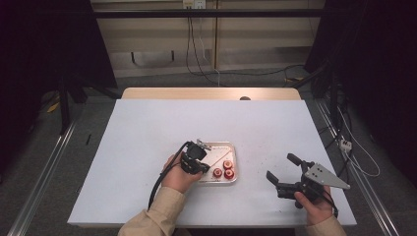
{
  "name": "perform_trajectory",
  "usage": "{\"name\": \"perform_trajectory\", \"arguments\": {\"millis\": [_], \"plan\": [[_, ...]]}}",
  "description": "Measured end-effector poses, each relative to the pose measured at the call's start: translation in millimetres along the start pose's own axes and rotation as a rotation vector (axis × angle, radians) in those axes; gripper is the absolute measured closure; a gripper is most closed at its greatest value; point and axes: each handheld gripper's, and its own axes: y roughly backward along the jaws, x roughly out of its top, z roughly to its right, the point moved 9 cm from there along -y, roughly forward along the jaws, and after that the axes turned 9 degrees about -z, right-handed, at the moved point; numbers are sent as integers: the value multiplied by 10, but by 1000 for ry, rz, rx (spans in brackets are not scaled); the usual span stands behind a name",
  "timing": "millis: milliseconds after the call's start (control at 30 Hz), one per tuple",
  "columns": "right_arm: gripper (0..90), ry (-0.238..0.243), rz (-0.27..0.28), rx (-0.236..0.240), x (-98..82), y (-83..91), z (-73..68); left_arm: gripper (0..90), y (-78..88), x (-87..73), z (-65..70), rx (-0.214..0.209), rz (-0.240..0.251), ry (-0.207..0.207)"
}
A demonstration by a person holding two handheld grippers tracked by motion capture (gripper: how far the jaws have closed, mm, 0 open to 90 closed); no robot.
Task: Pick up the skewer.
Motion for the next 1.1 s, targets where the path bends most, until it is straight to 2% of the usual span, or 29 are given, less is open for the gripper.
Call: {"name": "perform_trajectory", "arguments": {"millis": [100, 200, 267, 333, 467, 533, 600, 667, 833, 900, 1100], "plan": [[19, -1, 1, -4, -1, 14, 15, 897, 4, 1, -2, -5, -9, 27], [19, -12, 9, -12, 13, 30, 30, 897, 45, -31, 3, -20, -29, 28], [19, -13, 7, -12, 11, 28, 35, 897, 89, -48, 8, -19, -27, 30], [19, -8, 7, -9, 12, 17, 28, 897, 147, -78, 27, -36, -29, 34], [19, -4, 2, -6, 13, 4, -7, 897, 260, -141, 28, -23, -50, 27], [20, -2, 6, -1, 19, -5, -25, 896, 290, -197, 24, -12, -82, 15], [20, 8, 3, 0, 14, -17, -34, 896, 276, -254, 31, -20, -107, 16], [20, 7, -3, 1, 7, -26, -42, 897, 275, -261, 25, -28, -92, 22], [20, 7, -3, 4, 5, -42, -50, 876, 232, -231, 28, -22, -111, 0], [20, 8, -3, 4, 4, -42, -48, 873, 202, -208, 51, -38, -117, 10], [21, 5, -7, 4, -8, -33, -36, 862, 111, -203, 58, -48, -145, 8]]}}
